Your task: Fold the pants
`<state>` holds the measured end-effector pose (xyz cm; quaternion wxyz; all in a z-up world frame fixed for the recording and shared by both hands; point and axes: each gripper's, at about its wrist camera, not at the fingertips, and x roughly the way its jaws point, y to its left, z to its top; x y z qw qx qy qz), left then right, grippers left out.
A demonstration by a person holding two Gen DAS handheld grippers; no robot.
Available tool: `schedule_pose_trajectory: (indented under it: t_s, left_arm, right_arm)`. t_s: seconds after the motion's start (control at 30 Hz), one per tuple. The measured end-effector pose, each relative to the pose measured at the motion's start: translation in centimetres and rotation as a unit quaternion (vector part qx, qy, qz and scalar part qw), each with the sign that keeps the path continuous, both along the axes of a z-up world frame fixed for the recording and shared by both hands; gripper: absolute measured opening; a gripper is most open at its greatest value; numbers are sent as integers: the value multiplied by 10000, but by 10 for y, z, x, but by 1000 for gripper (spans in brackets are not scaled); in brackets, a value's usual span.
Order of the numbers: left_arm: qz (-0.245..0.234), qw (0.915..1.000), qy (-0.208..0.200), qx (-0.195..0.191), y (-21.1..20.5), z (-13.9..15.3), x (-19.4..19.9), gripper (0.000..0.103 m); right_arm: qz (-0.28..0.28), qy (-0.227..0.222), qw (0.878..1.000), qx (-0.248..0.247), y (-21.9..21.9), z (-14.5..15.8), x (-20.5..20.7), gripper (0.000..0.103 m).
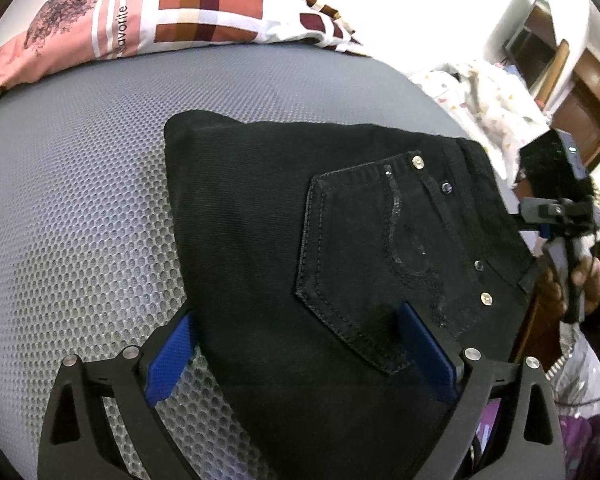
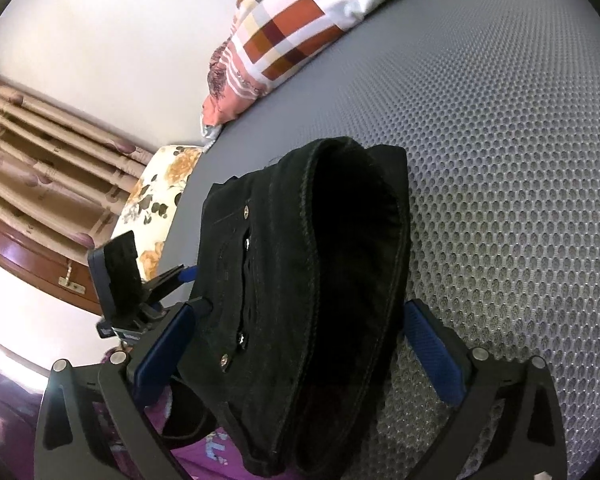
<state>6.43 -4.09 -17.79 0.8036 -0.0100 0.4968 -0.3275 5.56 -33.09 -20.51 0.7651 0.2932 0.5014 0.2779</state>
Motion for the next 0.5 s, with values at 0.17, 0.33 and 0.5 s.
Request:
schedule_pose_trajectory:
  t_s: [0.17,0.33,0.5]
  left_arm:
    - [8,9987,235,-461,14,0,6,97]
    - [167,9927,677,-983,24,-1,13,96]
    - [276,9686,1380,-2051,43,-8,25,96]
  right_arm:
    - [149,188,9997,46,-1,1,7,103]
    - [201,101,9997,-121,7,3,10,103]
    - [330,125,9994,0,14,3,10,102]
